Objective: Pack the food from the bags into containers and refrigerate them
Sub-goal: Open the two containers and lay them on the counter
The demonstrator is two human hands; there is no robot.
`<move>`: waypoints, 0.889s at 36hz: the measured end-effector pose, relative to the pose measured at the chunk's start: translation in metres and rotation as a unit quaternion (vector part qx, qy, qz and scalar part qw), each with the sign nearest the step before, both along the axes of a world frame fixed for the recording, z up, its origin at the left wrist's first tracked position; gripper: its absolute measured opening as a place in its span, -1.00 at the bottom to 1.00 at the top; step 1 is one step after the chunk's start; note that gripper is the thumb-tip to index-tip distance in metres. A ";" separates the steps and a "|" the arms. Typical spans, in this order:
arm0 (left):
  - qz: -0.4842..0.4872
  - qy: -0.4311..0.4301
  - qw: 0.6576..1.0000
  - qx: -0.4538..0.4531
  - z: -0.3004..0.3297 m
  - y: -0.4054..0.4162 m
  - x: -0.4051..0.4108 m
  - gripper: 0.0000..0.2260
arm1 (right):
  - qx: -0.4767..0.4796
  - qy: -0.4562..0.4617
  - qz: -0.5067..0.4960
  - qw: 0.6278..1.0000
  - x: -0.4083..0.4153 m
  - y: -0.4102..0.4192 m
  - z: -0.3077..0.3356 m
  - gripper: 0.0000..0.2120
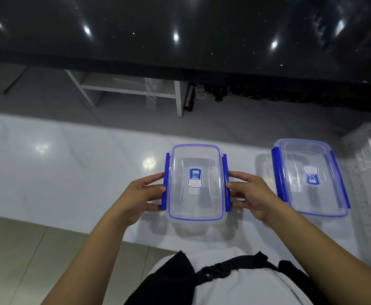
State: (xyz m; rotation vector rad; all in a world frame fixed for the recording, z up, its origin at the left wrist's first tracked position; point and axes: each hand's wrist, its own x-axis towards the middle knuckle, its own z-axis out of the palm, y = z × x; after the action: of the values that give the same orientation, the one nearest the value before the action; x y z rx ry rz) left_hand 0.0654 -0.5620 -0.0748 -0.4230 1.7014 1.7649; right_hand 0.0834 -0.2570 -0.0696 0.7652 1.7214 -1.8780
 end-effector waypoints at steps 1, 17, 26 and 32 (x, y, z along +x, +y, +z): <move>-0.001 -0.005 1.000 0.006 -0.001 -0.002 0.000 -0.65 | -0.002 -0.003 -0.002 1.000 0.000 0.001 -0.001 -0.70; -0.090 0.231 0.919 -0.307 0.040 0.036 0.024 -0.28 | 0.298 0.208 0.252 0.897 0.004 0.011 0.040 -0.28; -0.254 0.136 0.832 -0.475 0.026 0.115 0.014 0.15 | 0.568 0.203 0.368 0.707 0.014 0.027 0.053 -0.23; -0.283 0.140 0.792 -0.522 0.016 0.135 -0.006 0.24 | 0.634 0.133 0.275 0.711 0.023 0.079 0.033 -0.19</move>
State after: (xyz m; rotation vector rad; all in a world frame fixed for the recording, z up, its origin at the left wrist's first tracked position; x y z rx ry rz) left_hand 0.0589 -0.4274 -0.0584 -0.0476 2.5733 0.3391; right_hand 0.1061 -0.1776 -0.0363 0.2545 2.9298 -0.1783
